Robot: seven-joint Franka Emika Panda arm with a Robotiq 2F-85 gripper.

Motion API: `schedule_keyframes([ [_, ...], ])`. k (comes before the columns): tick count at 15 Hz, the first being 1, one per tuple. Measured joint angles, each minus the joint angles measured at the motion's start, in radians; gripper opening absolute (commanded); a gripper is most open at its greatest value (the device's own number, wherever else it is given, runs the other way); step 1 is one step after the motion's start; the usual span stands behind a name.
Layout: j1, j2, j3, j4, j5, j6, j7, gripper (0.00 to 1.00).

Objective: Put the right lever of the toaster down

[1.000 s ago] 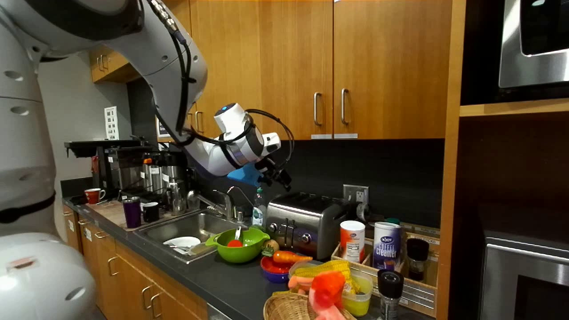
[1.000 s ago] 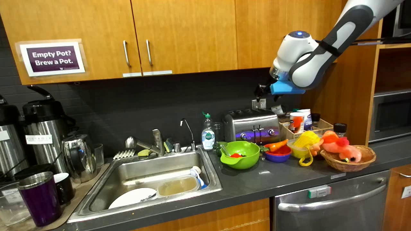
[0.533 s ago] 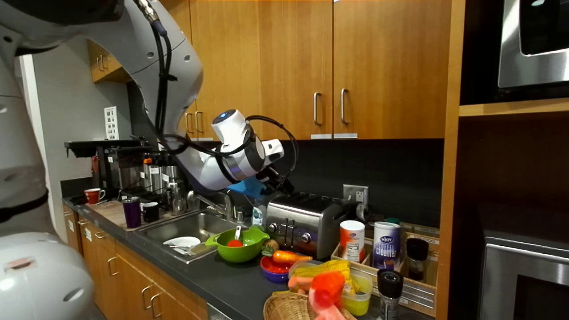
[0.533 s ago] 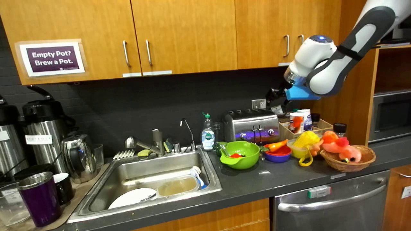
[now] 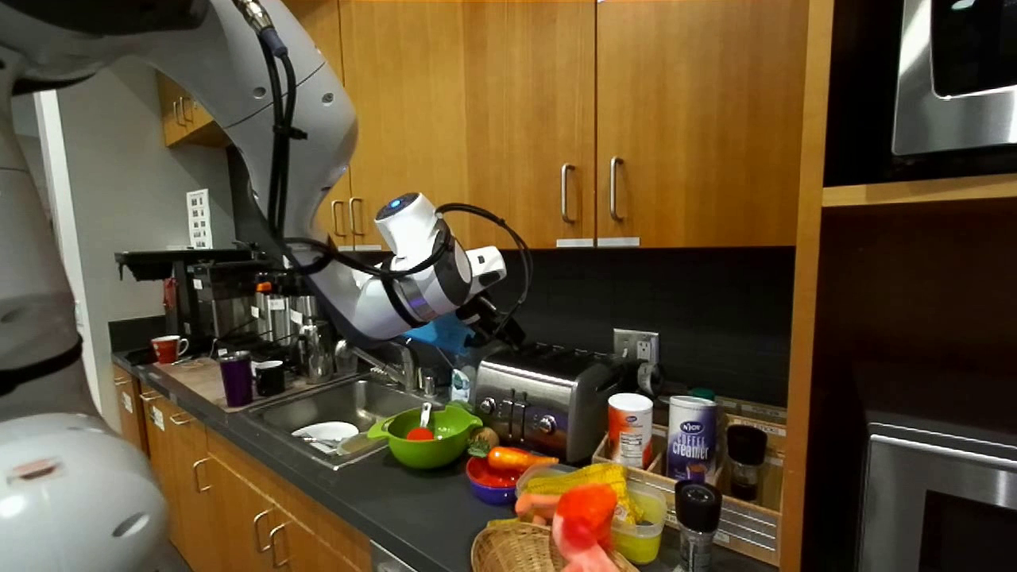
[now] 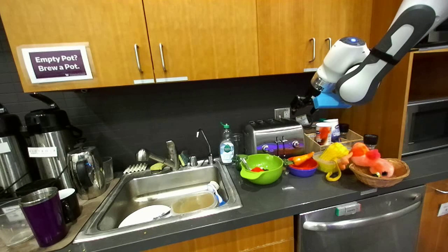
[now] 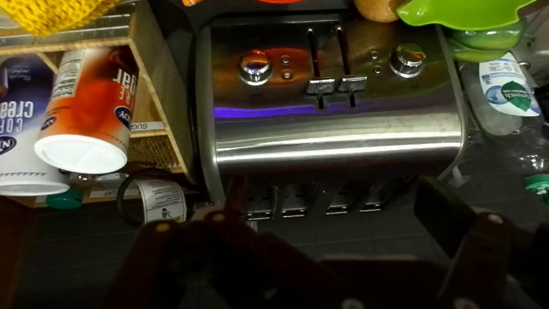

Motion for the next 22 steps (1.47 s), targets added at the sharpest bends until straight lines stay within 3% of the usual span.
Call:
schedule_keyframes([
  [15,-0.01,0.02,-0.001,0.003,0.0,0.012,0.015,1.0],
  [22,-0.017,0.105,-0.001,0.01,0.001,0.174,0.031,1.0],
])
